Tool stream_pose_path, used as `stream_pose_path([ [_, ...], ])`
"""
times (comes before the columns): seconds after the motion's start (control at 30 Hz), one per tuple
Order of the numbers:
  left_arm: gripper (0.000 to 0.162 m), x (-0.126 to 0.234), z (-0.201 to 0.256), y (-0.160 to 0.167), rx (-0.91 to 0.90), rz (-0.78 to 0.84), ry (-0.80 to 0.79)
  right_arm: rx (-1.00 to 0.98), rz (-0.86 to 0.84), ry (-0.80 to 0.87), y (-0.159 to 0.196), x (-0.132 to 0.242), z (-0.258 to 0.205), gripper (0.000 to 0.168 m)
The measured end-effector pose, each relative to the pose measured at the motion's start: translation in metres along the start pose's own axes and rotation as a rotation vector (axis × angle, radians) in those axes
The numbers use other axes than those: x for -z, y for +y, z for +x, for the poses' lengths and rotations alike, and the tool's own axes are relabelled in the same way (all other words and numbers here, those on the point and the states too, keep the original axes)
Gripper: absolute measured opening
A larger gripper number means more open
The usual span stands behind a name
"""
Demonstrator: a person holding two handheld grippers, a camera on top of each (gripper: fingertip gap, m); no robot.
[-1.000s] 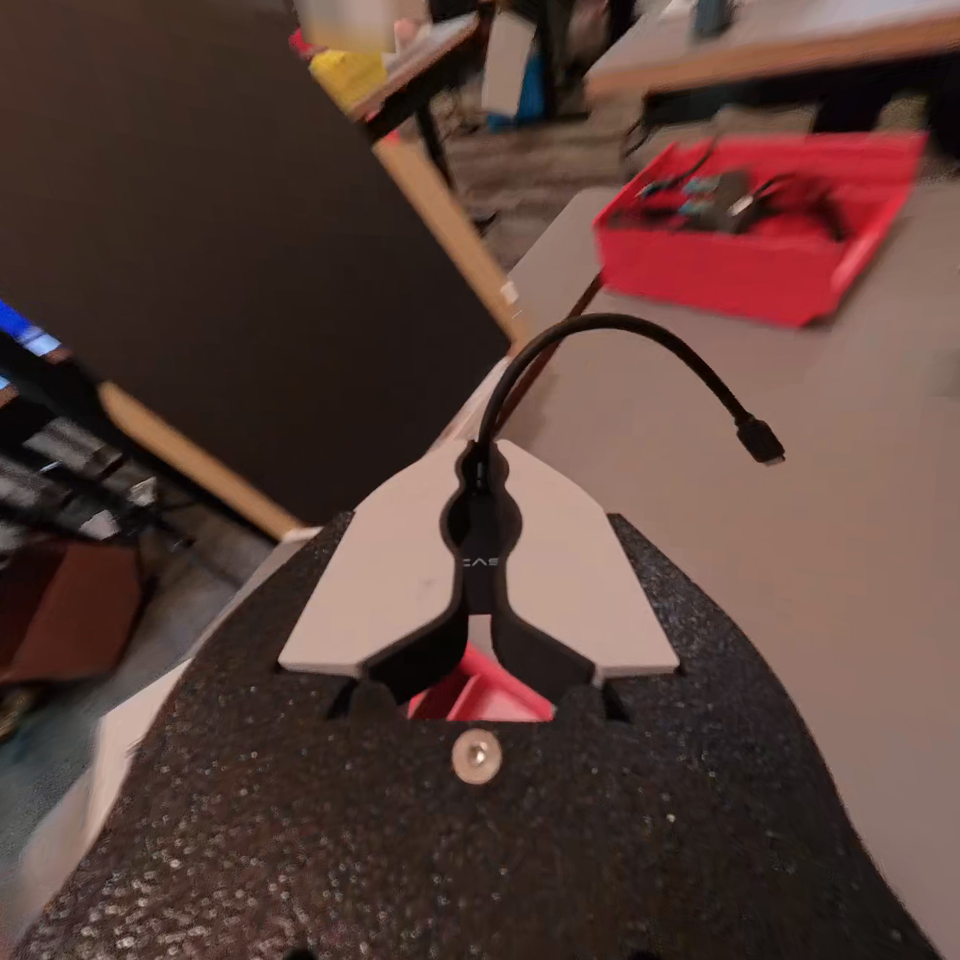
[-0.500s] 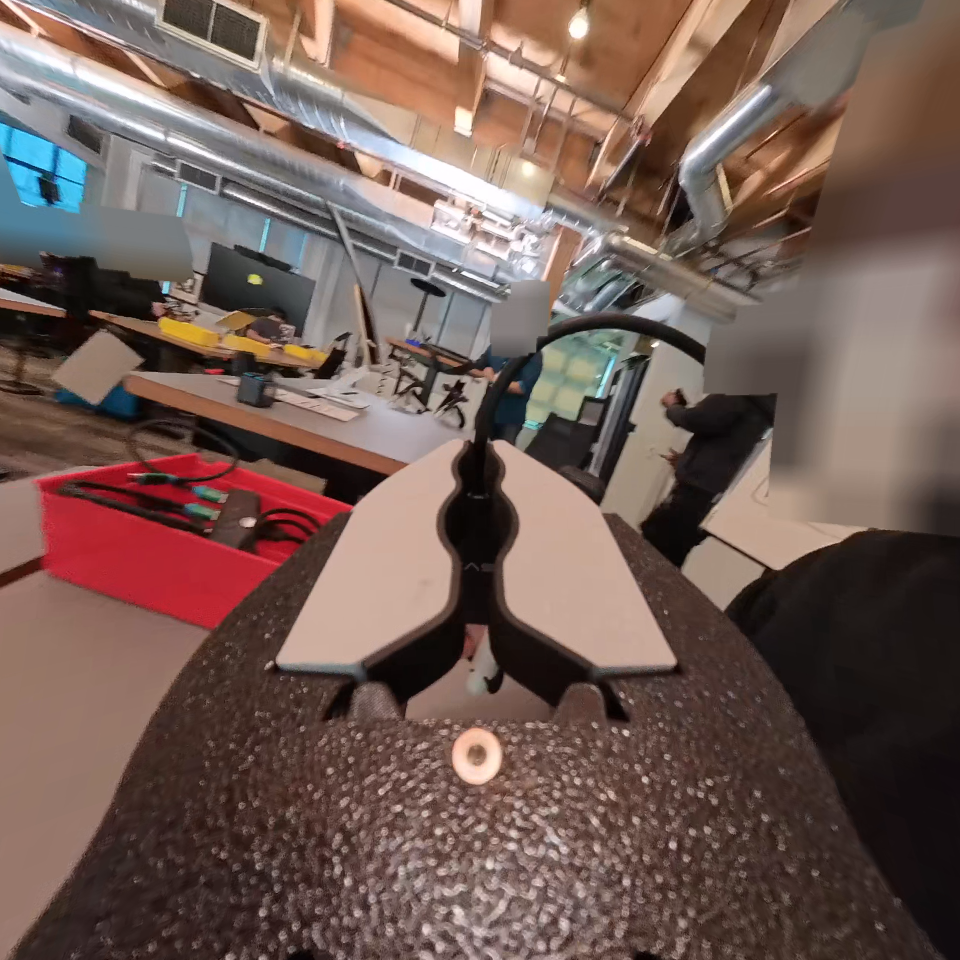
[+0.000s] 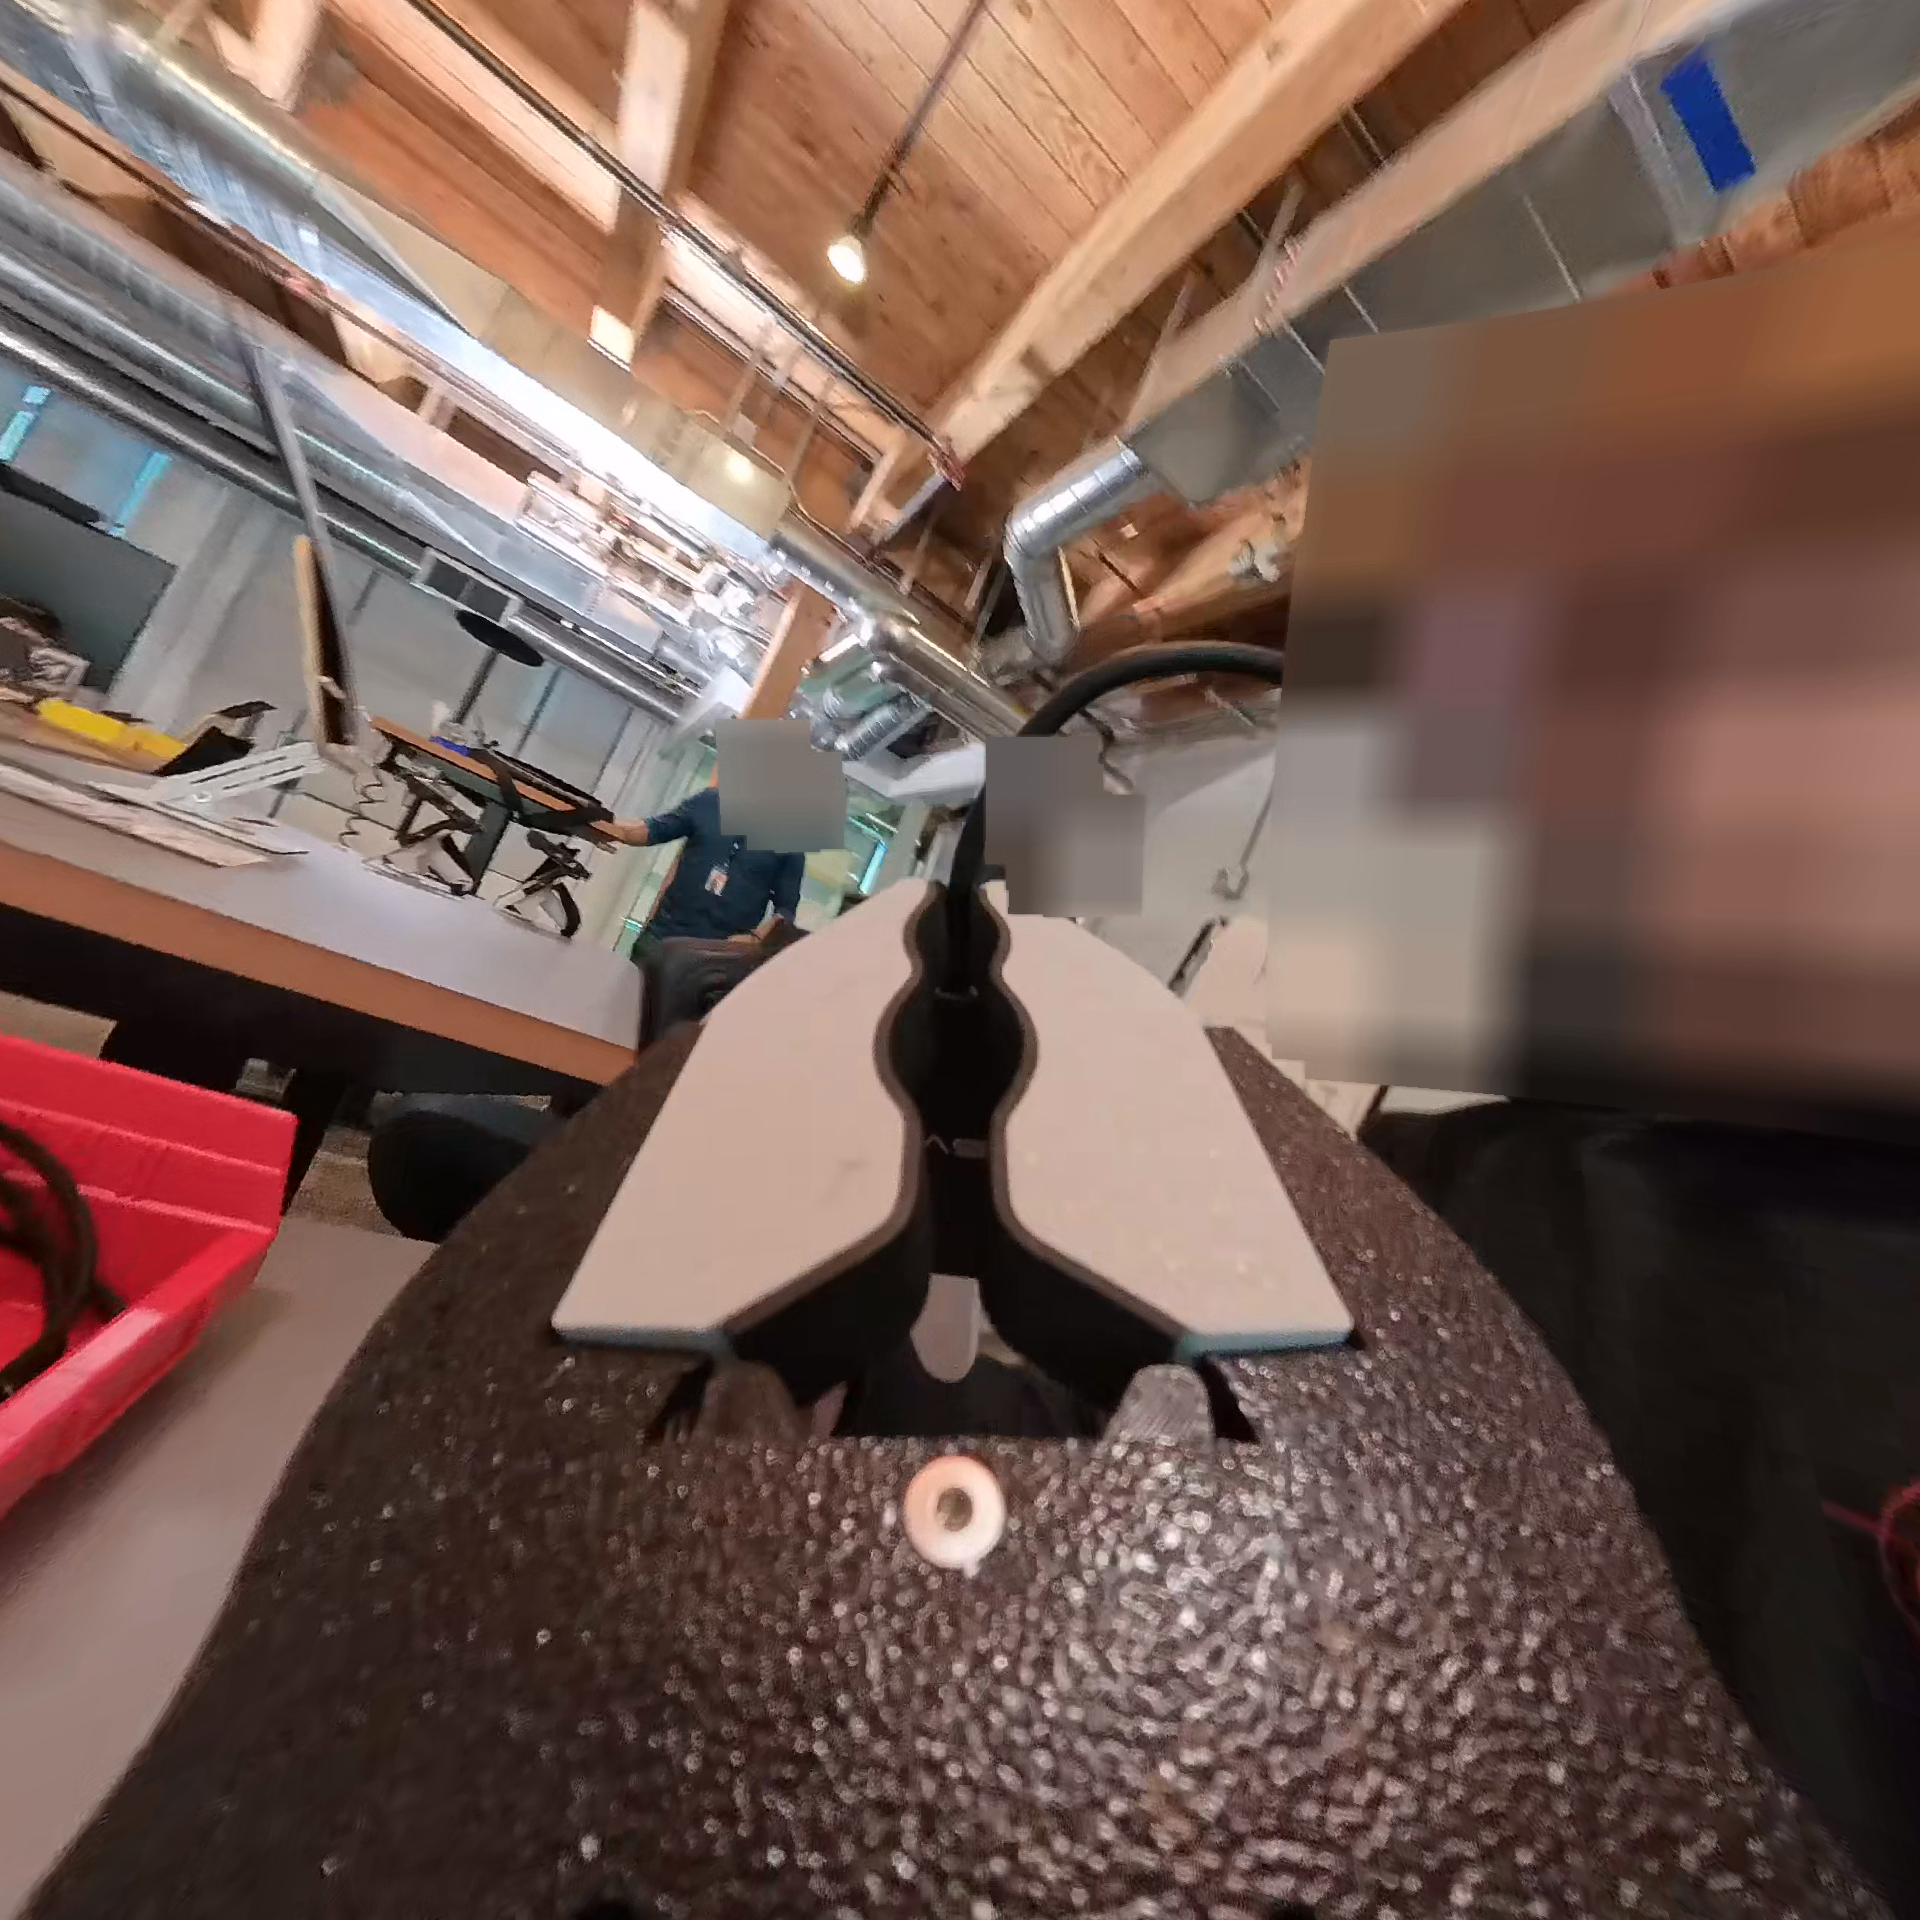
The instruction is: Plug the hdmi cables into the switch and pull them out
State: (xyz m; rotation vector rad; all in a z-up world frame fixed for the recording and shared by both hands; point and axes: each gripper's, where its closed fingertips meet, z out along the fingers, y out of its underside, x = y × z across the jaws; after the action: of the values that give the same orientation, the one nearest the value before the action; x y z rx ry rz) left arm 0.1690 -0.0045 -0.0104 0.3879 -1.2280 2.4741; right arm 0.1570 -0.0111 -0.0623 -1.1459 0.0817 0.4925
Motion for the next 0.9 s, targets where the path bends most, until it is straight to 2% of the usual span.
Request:
stream_pose_path([
  [0.03,0.004,-0.002,0.003,0.002,-0.019,-0.023,0.024,-0.039,0.022,-0.036,-0.002,0.002,-0.004,0.053],
  [0.1,0.004,-0.005,0.009,0.006,-0.061,-0.058,0.069,-0.12,0.049,-0.067,-0.005,0.005,-0.003,0.028],
  [0.27,0.004,-0.005,0.009,0.009,-0.107,-0.102,0.067,-0.138,-0.047,-0.092,0.003,0.004,-0.006,0.018],
  [0.37,0.006,0.005,-0.006,-0.008,-0.134,-0.045,-0.069,-0.198,0.079,-0.04,-0.018,0.01,0.005,0.015],
  [0.4,0.007,0.011,-0.015,-0.013,-0.153,-0.035,-0.148,-0.21,0.098,-0.016,-0.021,0.014,0.011,0.015],
  [0.43,0.0,0.017,-0.022,-0.017,-0.183,-0.028,-0.213,-0.2,0.082,0.014,-0.019,0.018,0.016,0.015],
  [0.53,0.0,0.031,-0.038,-0.018,-0.234,-0.053,-0.353,-0.222,0.128,0.048,-0.023,0.023,0.025,0.014],
  [0.63,0.035,0.05,-0.062,-0.009,-0.22,-0.1,-0.518,-0.211,0.184,0.096,-0.032,0.029,0.032,0.014],
  [0.67,0.044,0.053,-0.065,-0.002,-0.201,-0.136,-0.525,-0.213,0.2,0.114,-0.035,0.032,0.034,0.014],
  [0.77,0.048,0.046,-0.055,0.02,-0.168,-0.236,-0.457,-0.166,0.171,0.161,-0.035,0.036,0.037,0.014],
  [0.83,0.052,0.038,-0.055,0.03,-0.22,-0.311,-0.48,-0.128,0.131,0.166,-0.03,0.031,0.036,0.014],
  [0.9,0.045,0.032,-0.057,0.034,-0.268,-0.366,-0.513,-0.086,0.104,0.189,-0.026,0.026,0.035,0.014],
])
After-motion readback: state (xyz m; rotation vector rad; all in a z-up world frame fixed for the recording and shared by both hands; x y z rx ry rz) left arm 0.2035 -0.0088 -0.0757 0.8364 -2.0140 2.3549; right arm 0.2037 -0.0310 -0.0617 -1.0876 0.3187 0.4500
